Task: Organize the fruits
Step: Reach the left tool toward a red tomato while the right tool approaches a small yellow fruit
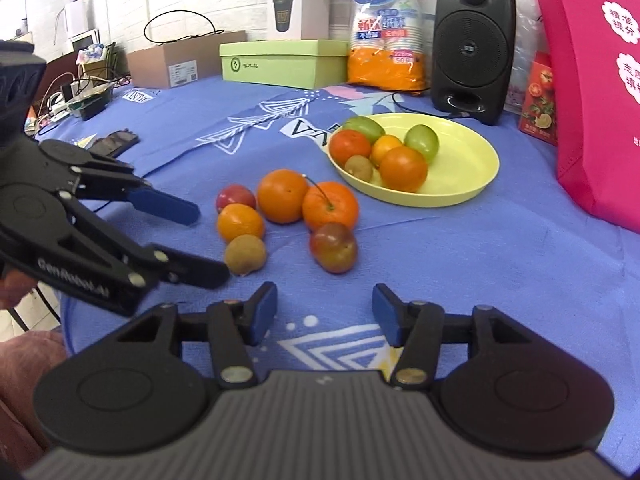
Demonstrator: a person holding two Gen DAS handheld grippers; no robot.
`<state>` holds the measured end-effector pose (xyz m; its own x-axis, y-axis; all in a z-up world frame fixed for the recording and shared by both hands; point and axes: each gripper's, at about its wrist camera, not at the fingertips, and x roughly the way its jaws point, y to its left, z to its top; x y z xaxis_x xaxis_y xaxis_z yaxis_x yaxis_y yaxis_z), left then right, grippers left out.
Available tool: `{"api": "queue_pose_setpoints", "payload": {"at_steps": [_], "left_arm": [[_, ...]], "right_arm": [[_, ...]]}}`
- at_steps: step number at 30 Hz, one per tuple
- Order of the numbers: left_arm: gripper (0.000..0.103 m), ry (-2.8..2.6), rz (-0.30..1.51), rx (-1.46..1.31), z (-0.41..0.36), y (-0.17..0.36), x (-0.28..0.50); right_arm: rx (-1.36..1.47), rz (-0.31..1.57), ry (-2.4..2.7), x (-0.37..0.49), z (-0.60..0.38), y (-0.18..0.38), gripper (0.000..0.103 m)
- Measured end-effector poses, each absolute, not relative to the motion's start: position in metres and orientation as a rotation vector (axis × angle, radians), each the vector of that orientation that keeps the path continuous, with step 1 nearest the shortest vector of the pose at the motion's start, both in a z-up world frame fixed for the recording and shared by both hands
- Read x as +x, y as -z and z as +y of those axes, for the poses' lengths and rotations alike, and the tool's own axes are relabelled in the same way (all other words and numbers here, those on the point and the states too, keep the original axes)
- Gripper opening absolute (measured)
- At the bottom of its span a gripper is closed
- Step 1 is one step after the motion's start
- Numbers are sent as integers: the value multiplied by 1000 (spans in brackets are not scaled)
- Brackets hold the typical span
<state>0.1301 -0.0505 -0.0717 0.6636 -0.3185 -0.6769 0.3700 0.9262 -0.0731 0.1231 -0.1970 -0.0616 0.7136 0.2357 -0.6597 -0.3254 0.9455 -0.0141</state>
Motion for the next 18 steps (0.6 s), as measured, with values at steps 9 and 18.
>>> {"api": "queue_pose_setpoints", "payload": {"at_steps": [9,18], "left_arm": [[58,412,762,44,-52,74,138],[59,384,770,83,-43,70,141]], "right_arm": [[-136,716,-301,134,-201,64,57],[-135,717,-298,136,-205,65,58]]}}
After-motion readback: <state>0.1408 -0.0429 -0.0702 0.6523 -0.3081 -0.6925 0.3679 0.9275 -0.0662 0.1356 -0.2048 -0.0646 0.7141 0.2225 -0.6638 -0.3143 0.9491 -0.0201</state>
